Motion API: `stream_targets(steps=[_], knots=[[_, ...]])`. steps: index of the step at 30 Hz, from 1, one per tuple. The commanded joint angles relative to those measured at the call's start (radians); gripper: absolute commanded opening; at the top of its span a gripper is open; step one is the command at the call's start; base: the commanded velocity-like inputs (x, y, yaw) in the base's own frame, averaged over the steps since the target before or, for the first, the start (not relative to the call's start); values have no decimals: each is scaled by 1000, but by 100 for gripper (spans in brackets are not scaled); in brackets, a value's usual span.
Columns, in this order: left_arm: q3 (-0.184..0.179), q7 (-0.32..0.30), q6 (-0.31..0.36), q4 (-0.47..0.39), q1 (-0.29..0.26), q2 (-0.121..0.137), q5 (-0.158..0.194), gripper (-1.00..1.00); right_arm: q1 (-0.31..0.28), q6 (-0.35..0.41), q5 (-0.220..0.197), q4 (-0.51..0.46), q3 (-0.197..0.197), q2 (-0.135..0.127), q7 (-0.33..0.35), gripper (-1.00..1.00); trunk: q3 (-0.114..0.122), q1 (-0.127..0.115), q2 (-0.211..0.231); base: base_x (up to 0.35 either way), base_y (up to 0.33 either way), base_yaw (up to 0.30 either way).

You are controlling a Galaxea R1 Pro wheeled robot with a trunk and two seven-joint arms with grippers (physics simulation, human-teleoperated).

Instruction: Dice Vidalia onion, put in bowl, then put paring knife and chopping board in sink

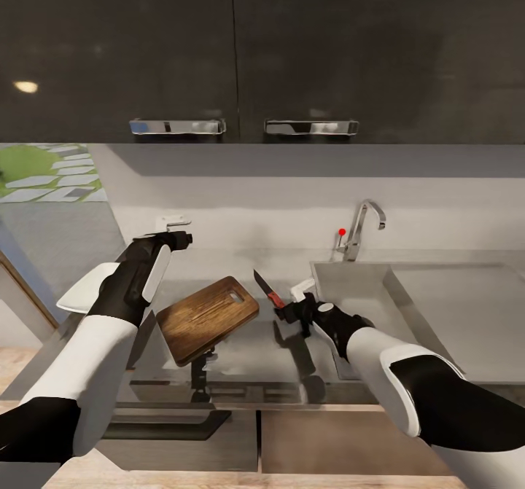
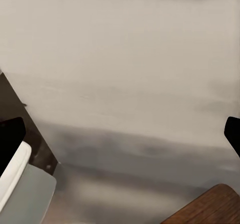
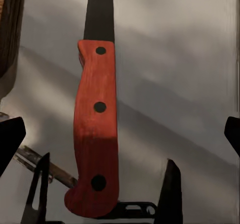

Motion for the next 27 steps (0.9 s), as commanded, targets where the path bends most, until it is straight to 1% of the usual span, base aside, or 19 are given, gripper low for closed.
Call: stream_targets(steps=[1,4,8,10,18,27], knots=[[-4,9,3,-1,-1,1,10,100,-1,-5,2,2,7,-1,0,100,-2,1,-2,0,0,0],[-4,9,3,-1,-1,1,10,100,1,-15,2,2,7,-6,0,100,-2,1,-2,0,0,0],[-4,9,3,-1,-1,1,10,100,28,-36,2,3,6,-8,1,100,-2,1,-2,0,0,0],[-4,9,3,-1,-1,1,10,100,32,-39,2,3,6,-8,1,100,-2,1,-2,0,0,0],[-4,9,3,-1,-1,1,10,100,34,-40,2,3,6,-8,1,100,-4,1,-2,0,0,0],[-4,9,3,-1,-1,1,10,100,34,-40,1,3,6,-8,1,100,-12,1,-2,0,0,0]])
